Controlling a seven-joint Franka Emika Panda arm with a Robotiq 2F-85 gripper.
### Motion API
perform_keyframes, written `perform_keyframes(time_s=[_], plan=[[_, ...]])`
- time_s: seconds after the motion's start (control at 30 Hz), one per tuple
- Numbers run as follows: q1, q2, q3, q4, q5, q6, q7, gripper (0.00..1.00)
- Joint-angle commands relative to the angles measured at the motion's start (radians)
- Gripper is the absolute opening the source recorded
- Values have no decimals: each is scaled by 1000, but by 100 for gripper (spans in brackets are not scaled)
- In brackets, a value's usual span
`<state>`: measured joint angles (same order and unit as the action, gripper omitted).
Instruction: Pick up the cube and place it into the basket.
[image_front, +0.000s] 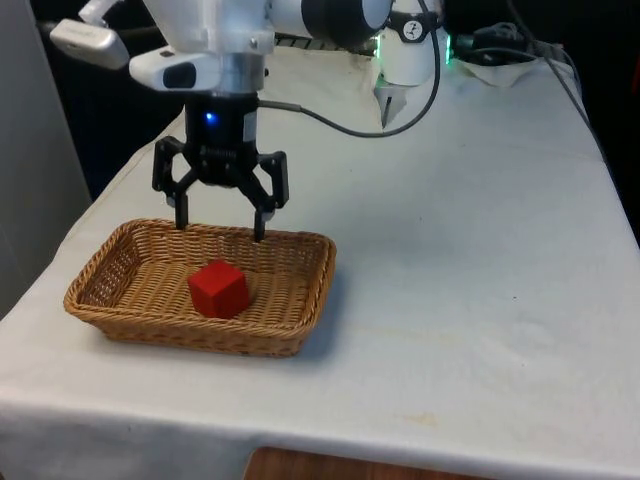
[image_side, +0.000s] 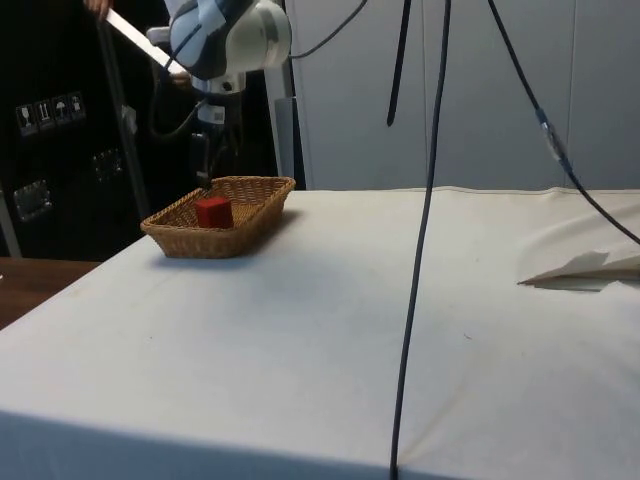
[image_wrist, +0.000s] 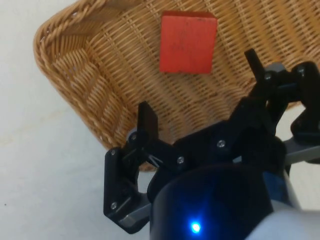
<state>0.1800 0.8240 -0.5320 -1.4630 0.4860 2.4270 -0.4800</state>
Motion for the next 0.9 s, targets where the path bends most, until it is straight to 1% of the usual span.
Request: perform_keyframes(time_s=[0.0,0.03,0.27,0.3,0.33,0.53,0.57,0.6,0.77,0.87], plan=[[1,-8,-1,-6,0,2,-1,100],[8,-22,-5,-24,1,18,-3,100],[15,-79,-9,-69,0,31,-6,100],[10,-71,-5,-58,0,15,-4,100],[16,-86,-9,-75,0,32,-6,100],[22,-130,-12,-108,-1,44,-7,100],[16,-119,-8,-96,0,31,-6,100],[22,-134,-12,-110,0,45,-7,100],[21,-145,-9,-118,4,53,-9,100],[20,-142,-11,-112,0,41,-6,100]])
